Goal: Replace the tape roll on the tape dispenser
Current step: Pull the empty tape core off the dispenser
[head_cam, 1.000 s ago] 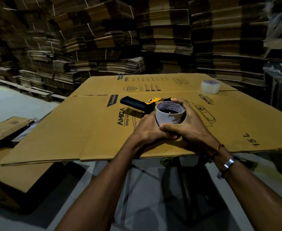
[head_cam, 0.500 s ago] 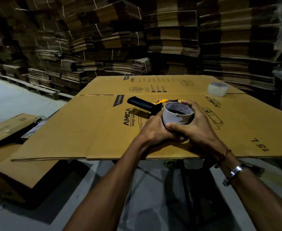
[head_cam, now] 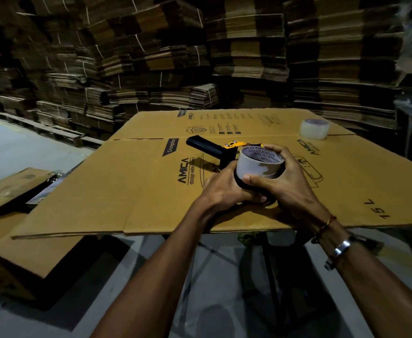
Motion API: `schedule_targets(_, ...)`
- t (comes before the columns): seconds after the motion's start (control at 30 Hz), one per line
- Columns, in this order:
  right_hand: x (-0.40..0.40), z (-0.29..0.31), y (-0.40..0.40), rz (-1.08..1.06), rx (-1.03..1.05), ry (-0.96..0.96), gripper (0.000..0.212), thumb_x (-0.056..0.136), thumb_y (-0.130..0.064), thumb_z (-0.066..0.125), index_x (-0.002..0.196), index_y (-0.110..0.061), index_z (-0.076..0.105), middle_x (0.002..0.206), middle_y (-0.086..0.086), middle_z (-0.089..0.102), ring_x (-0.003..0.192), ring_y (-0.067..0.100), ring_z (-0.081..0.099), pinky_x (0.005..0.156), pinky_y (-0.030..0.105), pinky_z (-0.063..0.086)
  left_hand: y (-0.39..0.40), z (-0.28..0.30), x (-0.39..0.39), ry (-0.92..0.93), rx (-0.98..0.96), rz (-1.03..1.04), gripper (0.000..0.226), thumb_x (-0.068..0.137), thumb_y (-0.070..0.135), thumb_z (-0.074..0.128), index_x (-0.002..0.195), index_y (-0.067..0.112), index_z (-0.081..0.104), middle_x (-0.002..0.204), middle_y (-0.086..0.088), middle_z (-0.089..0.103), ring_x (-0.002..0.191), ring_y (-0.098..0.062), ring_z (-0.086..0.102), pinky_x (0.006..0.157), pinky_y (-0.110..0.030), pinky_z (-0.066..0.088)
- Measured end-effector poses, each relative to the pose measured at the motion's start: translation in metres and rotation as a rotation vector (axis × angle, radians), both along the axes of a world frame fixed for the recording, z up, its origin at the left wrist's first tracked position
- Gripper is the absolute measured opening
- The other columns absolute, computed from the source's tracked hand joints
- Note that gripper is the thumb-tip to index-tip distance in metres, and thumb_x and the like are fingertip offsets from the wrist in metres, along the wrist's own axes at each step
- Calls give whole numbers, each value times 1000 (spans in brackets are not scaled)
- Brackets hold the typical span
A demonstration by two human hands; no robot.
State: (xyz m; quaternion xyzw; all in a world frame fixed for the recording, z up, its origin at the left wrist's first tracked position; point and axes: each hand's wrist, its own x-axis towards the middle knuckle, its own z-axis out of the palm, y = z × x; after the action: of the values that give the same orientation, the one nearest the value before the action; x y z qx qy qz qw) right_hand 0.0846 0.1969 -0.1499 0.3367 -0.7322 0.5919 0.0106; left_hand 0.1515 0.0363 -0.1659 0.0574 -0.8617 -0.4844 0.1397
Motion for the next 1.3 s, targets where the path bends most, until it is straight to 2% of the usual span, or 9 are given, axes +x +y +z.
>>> schedule_targets(0.13,0,2,0,1,-3,3,89,65,-26,95,140,-21,49,133,-1,62,118,13,64,100,37,56,0,1,2,-3,12,17,95,43,58,90,128,40,51,115,14,68,110,-16,63,97,-46,53)
schedule_targets(0.3,3,3,1,-10,-10,2,85,67,-22,93,140,-21,48,130,-5,63,115,9,64,97,28,56,2,1,1,-9,16,16,94,42,59,89,127,40,51,114,13,69,109,-17,64,97,-49,53)
schedule_targets(0.53,1,0,-2,-62,1,23,87,63,-29,96,137,-24,51,129,-3,64,113,10,65,98,37,57,8,4,3,-23,11,23,67,45,59,84,103,52,51,109,18,69,113,-15,63,112,-57,36)
schedule_targets(0.63,0,-2,-2,-71,23,44,89,59,-34,97,136,-26,52,128,-4,65,113,11,66,98,41,57,7,2,2,-5,9,16,81,43,60,86,116,46,54,113,17,71,114,-14,64,113,-56,36)
schedule_targets(0.7,-1,-2,-1,-71,53,67,93,56,-41,97,136,-25,52,128,-5,65,115,12,65,99,42,56,8,1,2,3,-20,1,94,43,62,86,127,41,51,118,16,70,117,-15,63,113,-56,35)
schedule_targets(0.8,-5,-1,2,-43,103,74,98,54,-53,95,138,-30,50,131,-6,65,118,13,64,100,43,55,9,2,4,-3,-24,-17,100,43,63,86,133,40,47,124,15,67,120,-16,61,114,-57,34)
schedule_targets(0.93,-7,4,6,17,119,55,87,62,-37,96,136,-31,51,128,-10,65,115,8,65,101,41,55,9,4,7,-20,-19,-12,103,44,62,86,136,37,46,125,12,67,121,-17,61,114,-55,36)
schedule_targets(1.07,-8,6,7,56,119,26,84,63,-35,95,135,-31,51,127,-10,66,113,7,66,100,39,56,8,4,5,-26,-45,-5,105,44,62,85,137,36,45,123,12,67,119,-16,61,112,-54,38)
schedule_targets(1.3,-7,14,8,91,129,7,76,68,-26,93,132,-30,52,120,-16,65,103,-3,67,91,23,57,9,5,8,-13,-62,-9,105,46,61,83,140,34,44,128,12,65,122,-16,58,113,-52,36)
